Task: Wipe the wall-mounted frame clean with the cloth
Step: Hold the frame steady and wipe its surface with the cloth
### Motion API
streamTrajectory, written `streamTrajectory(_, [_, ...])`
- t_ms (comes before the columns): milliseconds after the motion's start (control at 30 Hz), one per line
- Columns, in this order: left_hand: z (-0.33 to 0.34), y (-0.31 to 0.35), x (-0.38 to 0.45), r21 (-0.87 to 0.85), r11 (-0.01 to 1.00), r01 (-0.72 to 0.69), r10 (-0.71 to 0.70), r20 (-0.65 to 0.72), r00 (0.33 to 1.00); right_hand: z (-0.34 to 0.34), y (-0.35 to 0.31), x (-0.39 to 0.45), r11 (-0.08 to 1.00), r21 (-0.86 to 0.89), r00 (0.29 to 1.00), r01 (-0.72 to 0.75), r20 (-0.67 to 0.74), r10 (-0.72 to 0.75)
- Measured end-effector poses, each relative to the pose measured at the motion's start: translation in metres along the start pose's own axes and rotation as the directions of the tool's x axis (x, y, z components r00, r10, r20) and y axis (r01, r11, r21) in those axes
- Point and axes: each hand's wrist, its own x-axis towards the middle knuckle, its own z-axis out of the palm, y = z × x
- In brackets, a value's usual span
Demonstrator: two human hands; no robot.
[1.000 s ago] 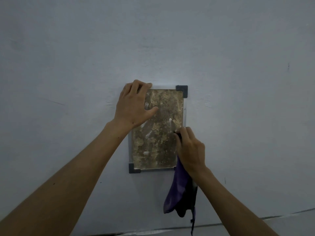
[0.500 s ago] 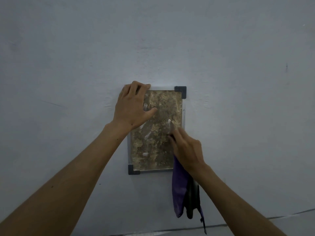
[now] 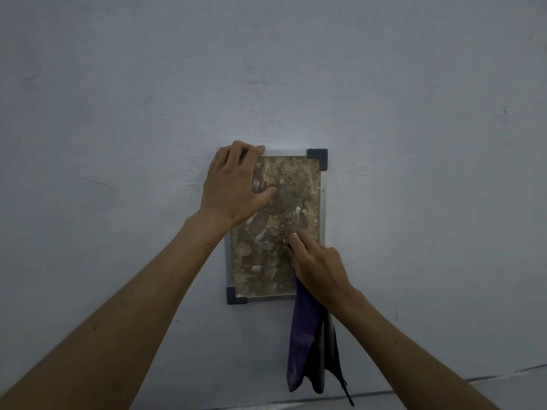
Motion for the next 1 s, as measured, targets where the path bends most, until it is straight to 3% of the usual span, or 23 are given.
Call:
streamTrajectory(167, [0.001, 0.001, -0.001, -0.006, 1.000, 0.003, -0.003, -0.009, 1.000, -0.011, 0.007, 0.012, 0.984, 0.078, 0.983, -0.162, -0.080, 0.168])
streamTrajectory(333, [0.000, 0.001, 0.000, -0.002, 1.000, 0.002, -0.002, -0.005, 1.000, -0.008, 0.008, 0.010, 0.998, -0.028, 0.997, 0.063, 0.040, -0.062])
streamTrajectory(467, [0.000, 0.001, -0.001, -0.003, 1.000, 0.002, -0.002, -0.007, 1.000, -0.016, 0.011, 0.021, 0.989, 0.045, 0.988, -0.142, -0.061, 0.145])
streamTrajectory(600, [0.000, 0.001, 0.000, 0.004, 1.000, 0.002, -0.002, -0.005, 1.000, -0.013, 0.004, 0.016, 0.992, -0.028, 0.993, 0.120, 0.028, -0.119])
streamTrajectory(633, [0.000, 0.001, 0.000, 0.003, 1.000, 0.004, -0.004, -0.006, 1.000, -0.014, 0.008, 0.018, 0.993, -0.033, 0.994, 0.111, 0.024, -0.110])
streamTrajectory(733, [-0.001, 0.002, 0.000, 0.000, 1.000, 0.006, -0.006, -0.001, 1.000, -0.018, 0.014, 0.027, 0.992, 0.055, 0.990, -0.118, -0.077, 0.122])
streamTrajectory(800, [-0.001, 0.002, 0.000, 0.007, 1.000, 0.005, -0.005, 0.005, 1.000, -0.016, 0.007, 0.025, 0.995, 0.051, 0.995, -0.083, -0.054, 0.086])
streamTrajectory(900, [-0.001, 0.001, 0.000, 0.003, 1.000, 0.006, -0.006, 0.002, 1.000, -0.015, 0.006, 0.020, 0.992, -0.034, 0.993, 0.118, 0.009, -0.118])
streamTrajectory(1000, [0.000, 0.002, 0.000, -0.002, 1.000, 0.005, -0.005, -0.007, 1.000, -0.020, 0.015, 0.026, 0.999, 0.029, 0.998, -0.042, -0.038, 0.043])
